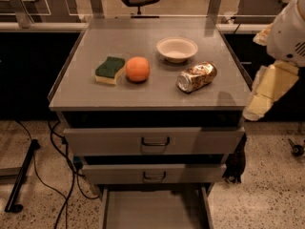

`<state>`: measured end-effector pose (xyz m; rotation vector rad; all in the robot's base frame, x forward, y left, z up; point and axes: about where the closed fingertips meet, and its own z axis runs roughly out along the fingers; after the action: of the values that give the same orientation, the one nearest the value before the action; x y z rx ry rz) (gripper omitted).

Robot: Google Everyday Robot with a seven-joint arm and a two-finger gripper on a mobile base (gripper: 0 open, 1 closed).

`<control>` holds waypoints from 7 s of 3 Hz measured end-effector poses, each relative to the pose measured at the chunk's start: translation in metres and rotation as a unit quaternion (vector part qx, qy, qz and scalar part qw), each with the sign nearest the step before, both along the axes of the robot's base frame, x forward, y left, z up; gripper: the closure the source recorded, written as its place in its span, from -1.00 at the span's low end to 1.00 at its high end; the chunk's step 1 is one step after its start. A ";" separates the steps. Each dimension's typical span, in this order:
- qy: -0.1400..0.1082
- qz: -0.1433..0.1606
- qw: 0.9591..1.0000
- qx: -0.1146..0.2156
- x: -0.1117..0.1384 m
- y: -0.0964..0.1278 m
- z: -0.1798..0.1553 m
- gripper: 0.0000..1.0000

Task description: Place orange can into bottom drawer

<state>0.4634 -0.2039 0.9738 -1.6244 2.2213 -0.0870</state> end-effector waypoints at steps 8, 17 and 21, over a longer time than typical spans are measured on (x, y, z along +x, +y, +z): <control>-0.072 -0.306 0.943 0.112 0.133 0.028 -0.098 -1.00; -0.026 -0.282 0.941 0.188 0.192 0.056 -0.140 -0.67; -0.027 -0.270 0.944 0.189 0.186 0.054 -0.136 1.00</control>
Offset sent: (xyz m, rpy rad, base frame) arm 0.0927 0.0419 -0.0311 0.2284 -0.0671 -0.3255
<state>0.6496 -0.1498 0.8379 -0.7825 2.3939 0.1379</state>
